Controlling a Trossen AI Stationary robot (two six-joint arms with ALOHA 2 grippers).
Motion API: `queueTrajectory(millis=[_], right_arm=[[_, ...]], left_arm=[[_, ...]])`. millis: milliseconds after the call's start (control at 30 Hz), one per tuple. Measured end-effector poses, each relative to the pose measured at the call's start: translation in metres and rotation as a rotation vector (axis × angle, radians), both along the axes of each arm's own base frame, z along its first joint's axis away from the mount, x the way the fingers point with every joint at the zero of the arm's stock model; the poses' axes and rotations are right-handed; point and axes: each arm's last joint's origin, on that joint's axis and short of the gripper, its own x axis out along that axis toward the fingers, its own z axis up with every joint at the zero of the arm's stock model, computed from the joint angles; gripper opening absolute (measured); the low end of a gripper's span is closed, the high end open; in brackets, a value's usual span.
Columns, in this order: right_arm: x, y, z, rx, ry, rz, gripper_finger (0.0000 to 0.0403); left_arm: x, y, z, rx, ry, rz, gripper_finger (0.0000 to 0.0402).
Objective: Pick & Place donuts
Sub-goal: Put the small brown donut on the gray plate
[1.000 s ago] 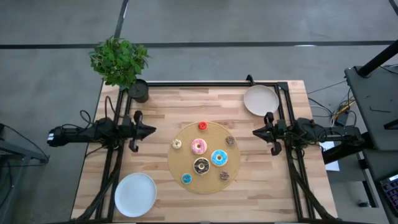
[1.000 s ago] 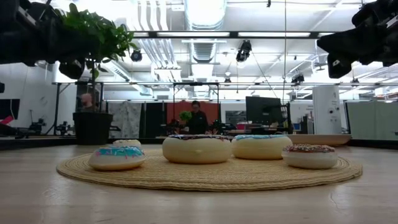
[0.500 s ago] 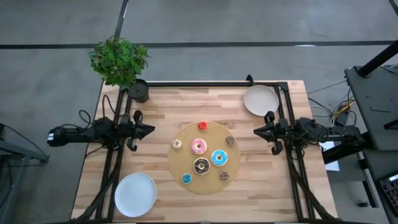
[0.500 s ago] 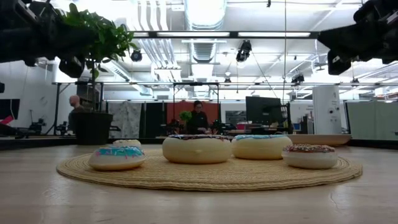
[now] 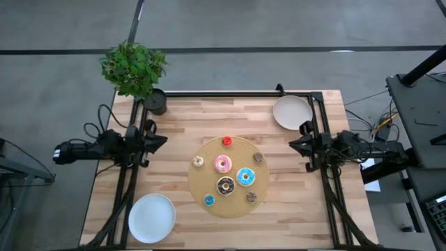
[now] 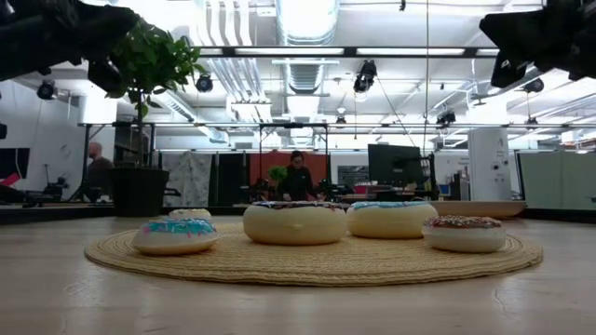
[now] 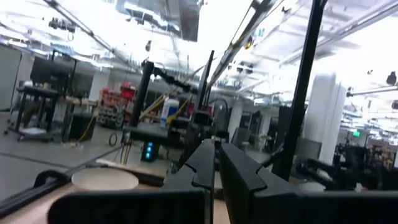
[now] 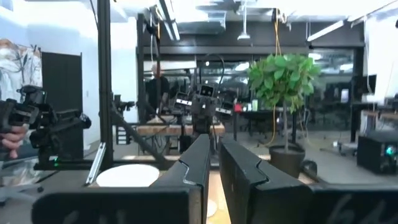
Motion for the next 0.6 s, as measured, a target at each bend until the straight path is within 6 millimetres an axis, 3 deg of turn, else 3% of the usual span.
queueTrajectory(millis=[433, 600], right_arm=[[0.004, 0.000, -0.027, 0.174, 0.289, 0.027, 0.0029], [0.004, 0.000, -0.028, 0.176, 0.300, 0.026, 0.0029]], left_arm=[[0.005, 0.000, -0.025, -0.036, 0.246, -0.009, 0.0000], [0.005, 0.000, -0.032, -0.074, 0.313, -0.013, 0.0000]])
